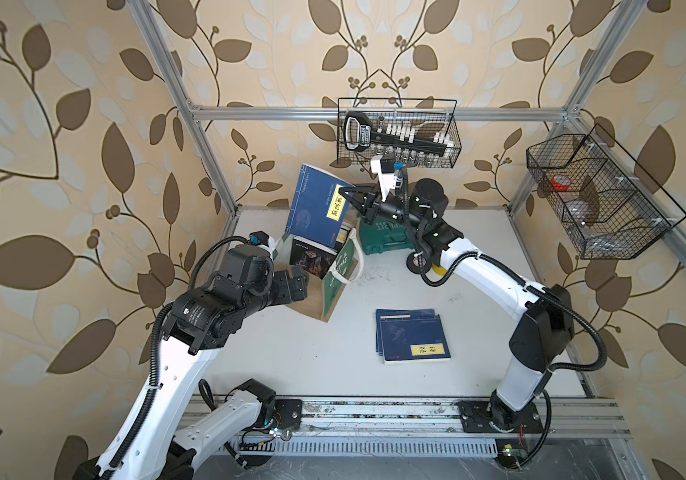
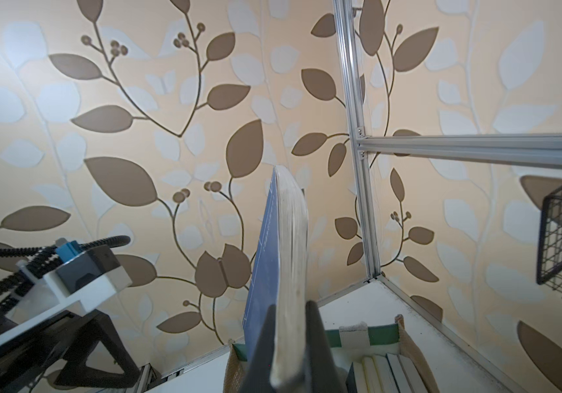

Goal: Put the books into the canvas bag
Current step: Place the book in the canvas bag.

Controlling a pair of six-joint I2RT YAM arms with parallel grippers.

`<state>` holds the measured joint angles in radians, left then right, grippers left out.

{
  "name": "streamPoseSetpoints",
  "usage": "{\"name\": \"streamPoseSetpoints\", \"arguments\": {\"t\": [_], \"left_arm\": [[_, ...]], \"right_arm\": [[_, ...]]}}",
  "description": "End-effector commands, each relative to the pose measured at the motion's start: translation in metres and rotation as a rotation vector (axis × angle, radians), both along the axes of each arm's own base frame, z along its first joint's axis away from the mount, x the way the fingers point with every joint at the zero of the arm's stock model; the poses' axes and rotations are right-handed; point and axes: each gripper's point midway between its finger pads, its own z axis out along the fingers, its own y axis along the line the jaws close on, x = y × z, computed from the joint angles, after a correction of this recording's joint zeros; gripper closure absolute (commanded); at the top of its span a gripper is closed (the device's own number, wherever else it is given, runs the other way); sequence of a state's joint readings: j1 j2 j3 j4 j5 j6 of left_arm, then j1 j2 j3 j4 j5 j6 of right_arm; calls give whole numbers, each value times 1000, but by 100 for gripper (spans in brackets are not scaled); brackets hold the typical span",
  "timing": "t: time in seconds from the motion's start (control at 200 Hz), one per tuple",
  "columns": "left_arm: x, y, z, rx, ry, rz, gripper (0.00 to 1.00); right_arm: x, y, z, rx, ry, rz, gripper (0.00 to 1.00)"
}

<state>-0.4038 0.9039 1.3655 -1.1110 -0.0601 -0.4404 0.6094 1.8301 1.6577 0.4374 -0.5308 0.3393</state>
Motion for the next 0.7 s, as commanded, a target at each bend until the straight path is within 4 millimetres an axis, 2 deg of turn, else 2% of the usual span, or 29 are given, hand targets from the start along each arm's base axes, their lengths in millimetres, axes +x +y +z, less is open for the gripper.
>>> {"name": "streamPoseSetpoints", "arguments": {"t": [0.0, 0.11, 0.21, 0.255, 0.521, 0.696], "left_arm": [[-5, 7, 7, 10, -19, 15, 1], [-8, 12, 11, 23, -37, 20, 1], [-8, 12, 11, 29, -48, 12, 1], [-8, 11, 10, 30, -47, 9, 1], [-1, 7, 9, 20, -54, 0, 1], [3, 1, 4, 14, -41, -16, 1]], "right_arm": [[-1, 18, 5, 10, -31, 10, 100], [-8, 30, -16, -37, -21, -6, 100], [-12, 28, -32, -71, -10, -36, 100], [-25, 37, -39, -85, -3, -17, 100], [-61, 47, -78, -132, 52, -39, 100], [-62, 45, -107, -121, 141, -90, 100]]}}
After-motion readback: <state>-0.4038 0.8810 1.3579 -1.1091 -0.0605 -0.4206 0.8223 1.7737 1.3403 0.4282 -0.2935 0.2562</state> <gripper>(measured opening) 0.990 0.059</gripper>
